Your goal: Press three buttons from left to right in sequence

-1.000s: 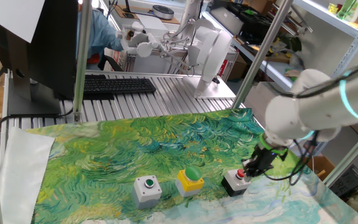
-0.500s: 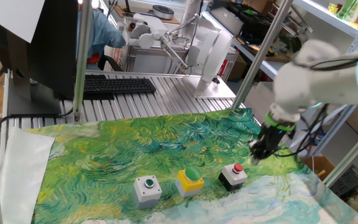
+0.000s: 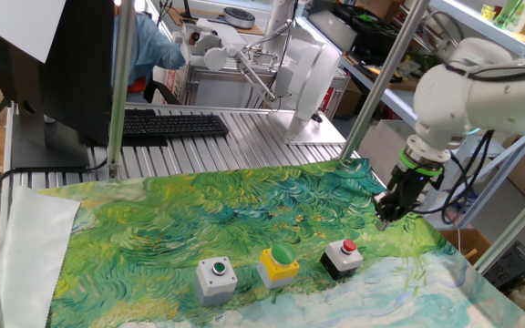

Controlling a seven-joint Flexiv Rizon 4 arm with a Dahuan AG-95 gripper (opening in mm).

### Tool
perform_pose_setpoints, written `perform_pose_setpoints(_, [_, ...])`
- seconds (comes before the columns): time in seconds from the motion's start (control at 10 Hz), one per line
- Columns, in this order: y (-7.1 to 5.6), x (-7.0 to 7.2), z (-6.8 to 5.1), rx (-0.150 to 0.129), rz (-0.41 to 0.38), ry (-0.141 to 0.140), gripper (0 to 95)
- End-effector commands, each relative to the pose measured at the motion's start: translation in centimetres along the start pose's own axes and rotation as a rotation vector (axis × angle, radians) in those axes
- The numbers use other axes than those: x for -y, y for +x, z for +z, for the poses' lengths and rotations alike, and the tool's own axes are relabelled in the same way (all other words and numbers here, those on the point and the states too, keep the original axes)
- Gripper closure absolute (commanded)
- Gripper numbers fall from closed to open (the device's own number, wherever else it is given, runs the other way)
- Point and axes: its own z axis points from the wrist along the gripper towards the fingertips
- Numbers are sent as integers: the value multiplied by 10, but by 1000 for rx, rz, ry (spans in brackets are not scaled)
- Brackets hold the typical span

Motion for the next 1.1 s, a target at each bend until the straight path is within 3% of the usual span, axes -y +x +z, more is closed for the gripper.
perform_pose_setpoints(0.1, [-1, 0, 0, -4, -2, -2, 950])
perform_pose_setpoints(1.1, [0, 0, 1, -2, 10, -10, 950])
